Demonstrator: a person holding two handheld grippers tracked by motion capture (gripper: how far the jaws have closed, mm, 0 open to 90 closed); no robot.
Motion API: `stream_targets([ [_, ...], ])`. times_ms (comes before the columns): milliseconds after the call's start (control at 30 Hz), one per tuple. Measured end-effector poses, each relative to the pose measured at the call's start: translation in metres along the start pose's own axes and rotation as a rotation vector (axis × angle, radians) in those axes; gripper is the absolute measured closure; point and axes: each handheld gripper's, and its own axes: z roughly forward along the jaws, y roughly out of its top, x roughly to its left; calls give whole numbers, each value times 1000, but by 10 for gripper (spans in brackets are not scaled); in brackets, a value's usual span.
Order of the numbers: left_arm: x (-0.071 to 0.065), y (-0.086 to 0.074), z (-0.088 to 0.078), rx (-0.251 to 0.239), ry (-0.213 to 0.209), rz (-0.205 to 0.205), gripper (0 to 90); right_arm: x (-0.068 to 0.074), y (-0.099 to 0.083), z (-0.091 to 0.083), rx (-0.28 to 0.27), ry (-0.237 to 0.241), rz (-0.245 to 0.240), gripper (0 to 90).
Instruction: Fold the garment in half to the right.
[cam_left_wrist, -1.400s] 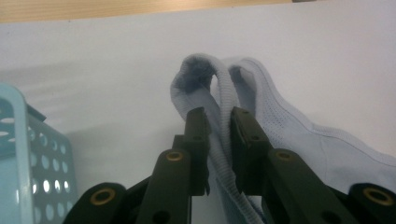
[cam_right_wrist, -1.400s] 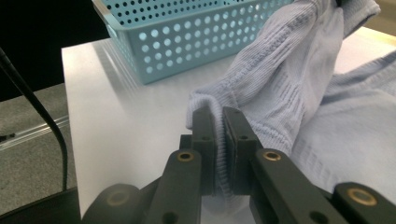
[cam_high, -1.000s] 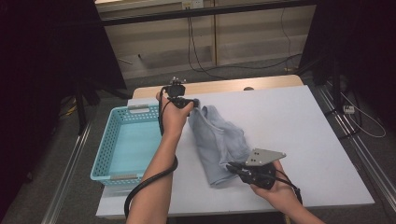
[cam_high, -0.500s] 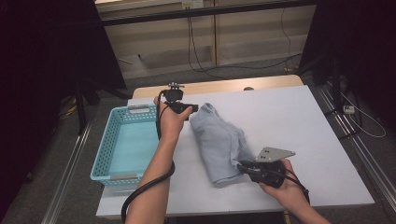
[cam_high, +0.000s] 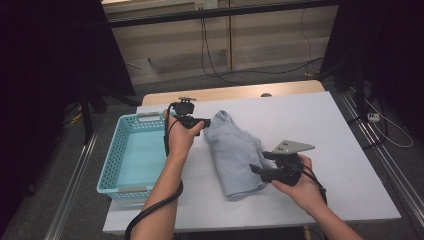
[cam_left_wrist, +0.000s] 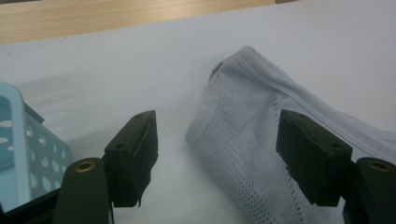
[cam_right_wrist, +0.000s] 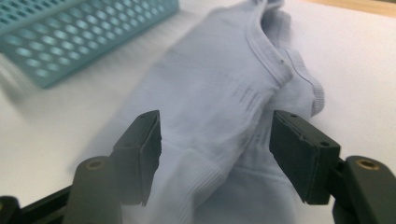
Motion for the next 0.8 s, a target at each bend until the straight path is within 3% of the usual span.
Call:
stream_targets([
  [67,-1,-2,0,5,-10,-3,281,-4,0,10,25,-25,2,346],
  [167,-1,-7,-1,-4,-13,-6,265,-12,-2,22,45,-35,29,430],
  [300,-1,-12,-2,-2,-25,-4,251,-22,-3,29,34,-2,47,847],
  [333,-2,-14,-2,-1,-27,1,248,-24,-1,29,26,14,51,862],
  [533,-6,-22,-3,2,-52,14,233,-34,9,15,-29,-41,63,869],
  [667,-11,-27,-4,-2,-70,5,221,-44,1,22,9,-78,76,868],
  [800,-17,-32,-5,-8,-90,8,210,-49,-10,35,54,-76,70,861],
])
